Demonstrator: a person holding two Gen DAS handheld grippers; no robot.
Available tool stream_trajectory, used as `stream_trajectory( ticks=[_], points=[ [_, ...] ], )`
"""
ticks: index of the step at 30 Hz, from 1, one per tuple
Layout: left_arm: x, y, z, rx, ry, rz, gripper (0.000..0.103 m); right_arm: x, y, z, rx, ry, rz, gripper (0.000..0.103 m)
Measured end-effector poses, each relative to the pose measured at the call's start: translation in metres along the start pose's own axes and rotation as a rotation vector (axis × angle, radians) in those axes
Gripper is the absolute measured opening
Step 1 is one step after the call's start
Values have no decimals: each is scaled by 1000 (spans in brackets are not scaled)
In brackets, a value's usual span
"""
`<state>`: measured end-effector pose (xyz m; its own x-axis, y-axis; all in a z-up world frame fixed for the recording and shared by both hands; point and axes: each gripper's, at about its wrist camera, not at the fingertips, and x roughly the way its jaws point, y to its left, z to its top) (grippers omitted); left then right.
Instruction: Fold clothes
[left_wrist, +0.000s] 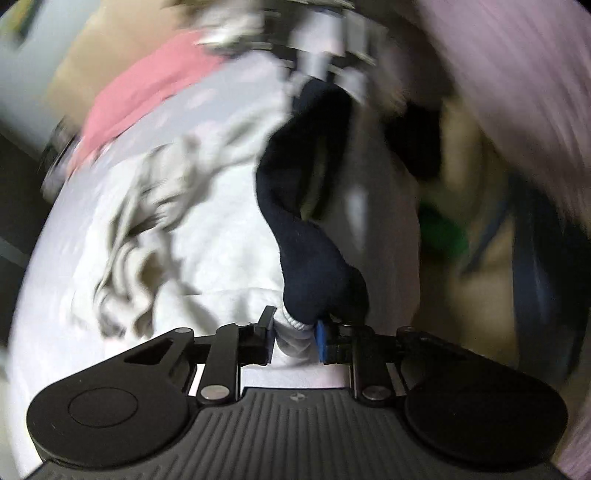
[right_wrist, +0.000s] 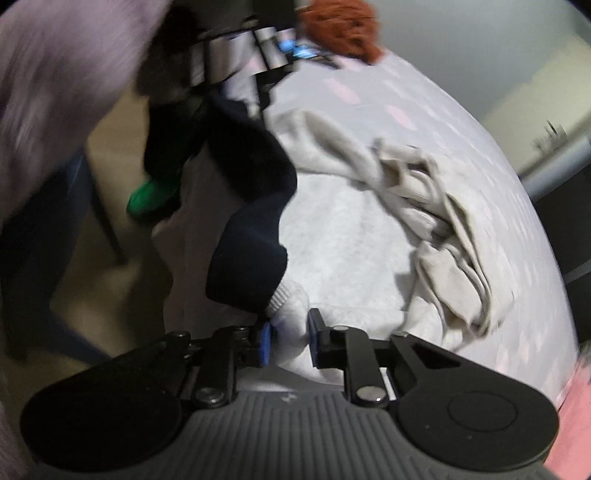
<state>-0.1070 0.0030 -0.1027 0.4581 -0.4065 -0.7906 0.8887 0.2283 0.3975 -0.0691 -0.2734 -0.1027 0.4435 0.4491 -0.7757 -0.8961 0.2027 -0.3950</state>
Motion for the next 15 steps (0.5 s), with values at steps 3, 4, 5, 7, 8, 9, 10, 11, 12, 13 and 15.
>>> stream_trajectory(
  ticks=[3, 4, 5, 7, 8, 9, 10, 11, 12, 13, 15],
  points=[
    [-15, 36, 6, -192, -60, 17, 16, -14, -23, 2, 145, -60, -22, 20],
    [-18, 46, 7, -240, -75, 28, 16, -18, -30, 3, 188, -78, -36, 20],
    [-21, 55, 7, -277, -88, 41, 16, -21, -37, 4, 225, -94, -51, 19],
    [-28, 69, 9, -330, -114, 63, 15, -28, -48, 6, 281, -127, -84, 17],
    [-32, 76, 11, -347, -128, 74, 15, -31, -52, 8, 299, -143, -99, 16],
    [-36, 82, 13, -356, -142, 88, 15, -34, -56, 10, 317, -159, -114, 16],
    [-39, 87, 15, -357, -153, 104, 15, -37, -59, 12, 327, -173, -127, 16],
    [-41, 93, 17, -359, -160, 120, 15, -40, -62, 15, 326, -183, -142, 16],
    [-43, 100, 19, -363, -165, 136, 14, -42, -65, 18, 319, -189, -162, 16],
    [-44, 106, 22, -366, -170, 153, 14, -43, -69, 22, 314, -194, -181, 16],
    [-46, 121, 27, -369, -177, 187, 14, -42, -79, 29, 306, -202, -215, 16]
  ],
)
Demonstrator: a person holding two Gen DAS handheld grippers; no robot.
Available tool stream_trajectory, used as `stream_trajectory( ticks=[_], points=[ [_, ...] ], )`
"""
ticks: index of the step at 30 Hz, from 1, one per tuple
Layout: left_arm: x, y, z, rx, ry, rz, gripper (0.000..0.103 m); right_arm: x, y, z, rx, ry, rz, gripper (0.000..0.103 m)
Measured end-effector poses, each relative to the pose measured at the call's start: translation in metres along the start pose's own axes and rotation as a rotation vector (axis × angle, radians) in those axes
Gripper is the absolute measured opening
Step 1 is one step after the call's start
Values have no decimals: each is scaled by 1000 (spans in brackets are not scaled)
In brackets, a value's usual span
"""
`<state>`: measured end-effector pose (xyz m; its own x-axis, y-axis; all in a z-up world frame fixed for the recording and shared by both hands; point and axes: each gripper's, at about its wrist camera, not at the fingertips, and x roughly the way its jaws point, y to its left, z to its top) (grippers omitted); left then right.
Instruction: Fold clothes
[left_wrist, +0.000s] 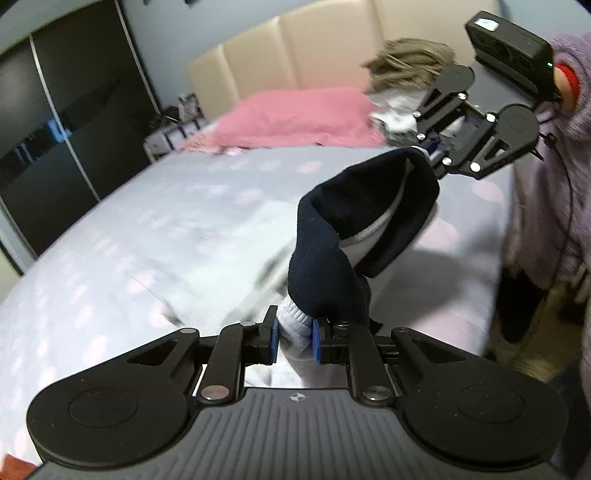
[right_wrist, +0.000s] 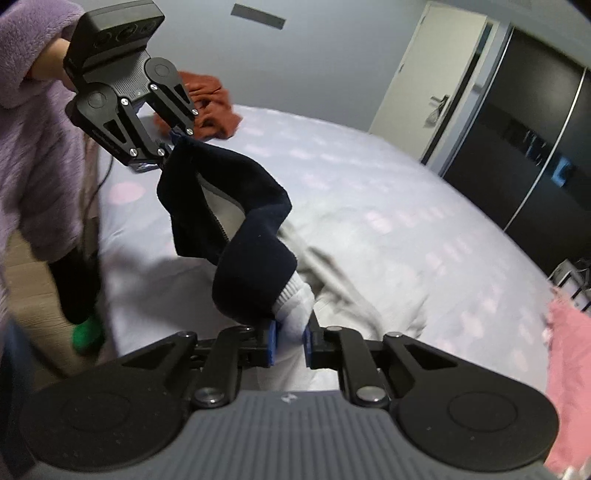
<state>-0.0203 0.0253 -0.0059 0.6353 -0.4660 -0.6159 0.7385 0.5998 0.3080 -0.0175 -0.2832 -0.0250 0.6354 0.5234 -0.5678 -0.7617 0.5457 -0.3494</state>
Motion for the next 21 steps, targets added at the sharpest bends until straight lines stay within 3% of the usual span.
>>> stream_trajectory(
  ticks=[6, 11, 21],
  points=[
    [22, 40, 31, -29, -30, 43, 13, 23, -35, 31, -8, -24, -87, 16],
    [66, 85, 45, -113, 4, 78, 13, 60, -73, 48, 34, -5, -136, 15],
    [158, 145, 32, -275, 117, 85, 12, 171, -140, 38, 289, 133, -156, 14]
  ],
)
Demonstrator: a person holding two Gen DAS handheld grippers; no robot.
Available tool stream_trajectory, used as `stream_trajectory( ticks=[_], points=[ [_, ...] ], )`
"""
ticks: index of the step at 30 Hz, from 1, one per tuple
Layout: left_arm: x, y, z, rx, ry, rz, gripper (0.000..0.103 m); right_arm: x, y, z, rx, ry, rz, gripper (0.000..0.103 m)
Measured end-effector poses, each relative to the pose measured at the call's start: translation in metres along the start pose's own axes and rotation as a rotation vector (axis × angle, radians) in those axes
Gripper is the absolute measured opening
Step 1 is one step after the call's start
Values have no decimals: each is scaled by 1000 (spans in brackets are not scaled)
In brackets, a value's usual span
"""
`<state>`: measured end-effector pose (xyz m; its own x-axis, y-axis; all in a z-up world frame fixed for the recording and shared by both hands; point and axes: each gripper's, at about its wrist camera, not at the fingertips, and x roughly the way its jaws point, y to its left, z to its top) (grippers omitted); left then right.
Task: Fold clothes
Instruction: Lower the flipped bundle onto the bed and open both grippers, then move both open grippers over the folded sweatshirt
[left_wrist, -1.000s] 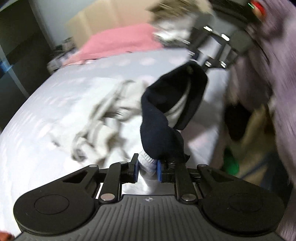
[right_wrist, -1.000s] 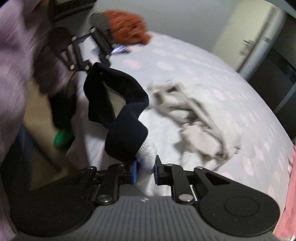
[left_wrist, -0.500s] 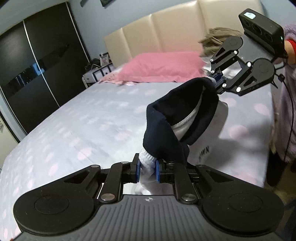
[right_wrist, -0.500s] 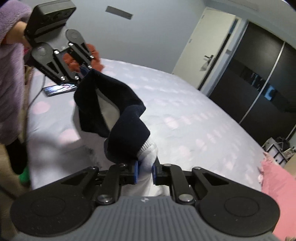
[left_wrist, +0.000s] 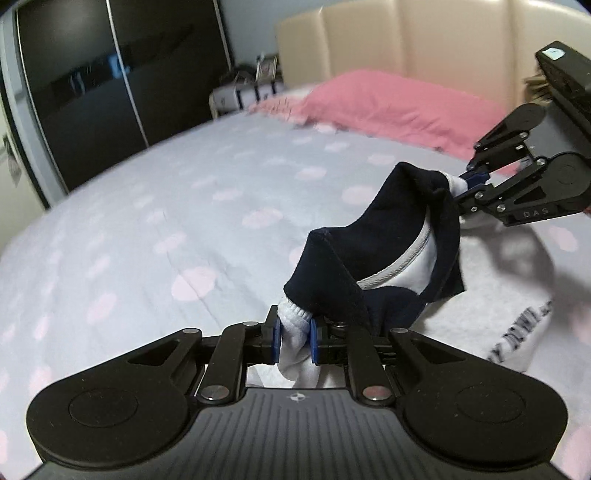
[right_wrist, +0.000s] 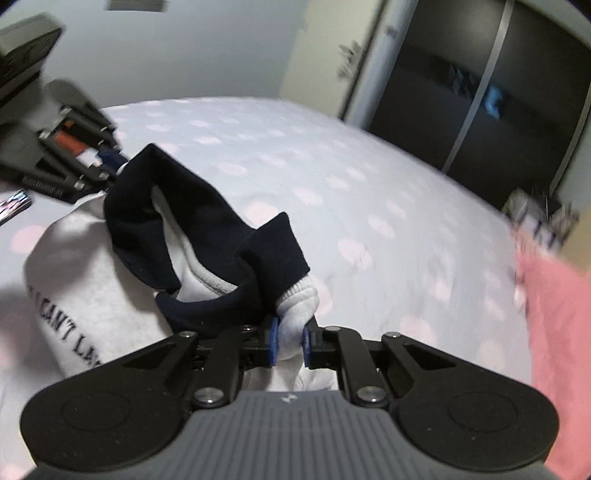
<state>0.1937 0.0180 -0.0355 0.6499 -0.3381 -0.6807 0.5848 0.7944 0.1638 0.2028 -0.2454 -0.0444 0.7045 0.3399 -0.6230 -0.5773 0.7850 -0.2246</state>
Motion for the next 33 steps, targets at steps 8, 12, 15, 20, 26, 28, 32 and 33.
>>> stream_trajectory(
  ticks=[8, 12, 15, 20, 26, 28, 32, 33],
  points=[
    [47, 9, -8, -73, 103, 27, 15, 58, -20, -11, 203, 80, 34, 15],
    [58, 1, -11, -62, 118, 78, 21, 78, -27, -15, 271, 124, 11, 18],
    [69, -4, -12, -42, 129, 102, 22, 91, -31, -20, 311, 150, -27, 32],
    [68, -13, -7, -22, 129, 161, 28, 103, -39, -13, 377, 180, -69, 46],
    [50, -4, 0, -89, 125, 192, 46, 76, -47, -11, 461, 150, -100, 55],
    [42, -4, 3, -88, 127, 212, 46, 68, -45, -6, 437, 140, -115, 55],
    [17, -6, 8, -106, 106, 240, 46, 43, -43, 0, 420, 111, -133, 57],
    [10, -6, 9, -115, 101, 246, 46, 36, -42, 1, 423, 102, -133, 57]
  ],
)
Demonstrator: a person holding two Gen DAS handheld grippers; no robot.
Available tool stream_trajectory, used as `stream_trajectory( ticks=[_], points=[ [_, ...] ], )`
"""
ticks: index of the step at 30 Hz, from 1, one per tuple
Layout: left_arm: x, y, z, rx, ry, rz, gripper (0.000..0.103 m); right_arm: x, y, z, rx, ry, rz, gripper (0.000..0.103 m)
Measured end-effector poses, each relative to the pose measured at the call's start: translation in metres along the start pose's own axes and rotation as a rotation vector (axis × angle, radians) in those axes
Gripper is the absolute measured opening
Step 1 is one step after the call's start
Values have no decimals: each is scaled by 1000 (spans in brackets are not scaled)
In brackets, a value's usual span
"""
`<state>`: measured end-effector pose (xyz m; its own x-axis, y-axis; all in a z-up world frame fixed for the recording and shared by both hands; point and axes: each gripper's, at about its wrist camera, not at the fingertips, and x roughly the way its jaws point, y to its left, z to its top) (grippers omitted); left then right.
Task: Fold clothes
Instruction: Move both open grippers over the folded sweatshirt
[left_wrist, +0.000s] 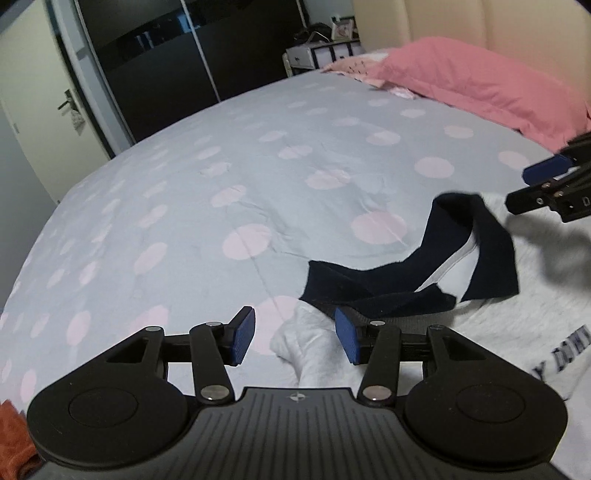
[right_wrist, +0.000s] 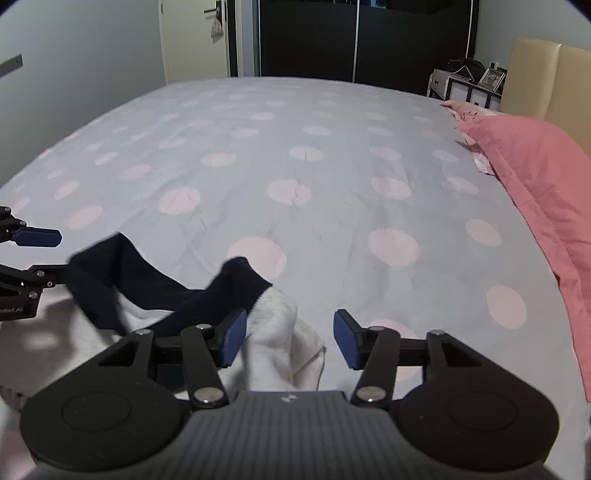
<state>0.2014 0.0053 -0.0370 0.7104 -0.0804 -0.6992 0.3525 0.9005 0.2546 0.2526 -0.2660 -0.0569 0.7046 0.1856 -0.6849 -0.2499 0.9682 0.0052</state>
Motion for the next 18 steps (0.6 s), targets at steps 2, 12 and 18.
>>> stream_trajectory(
  ticks=[2, 12, 18],
  points=[
    [-14, 2, -1, -17, -13, 5, 46, -14, 0, 0, 3, -22, -2, 57],
    [-76, -23, -32, -105, -95, -80, 20, -79, 16, -40, -17, -111, 31, 23],
    [-59, -31, -51, -147, -26, -79, 17, -78, 24, -65, -57, -89, 24, 23]
  ],
)
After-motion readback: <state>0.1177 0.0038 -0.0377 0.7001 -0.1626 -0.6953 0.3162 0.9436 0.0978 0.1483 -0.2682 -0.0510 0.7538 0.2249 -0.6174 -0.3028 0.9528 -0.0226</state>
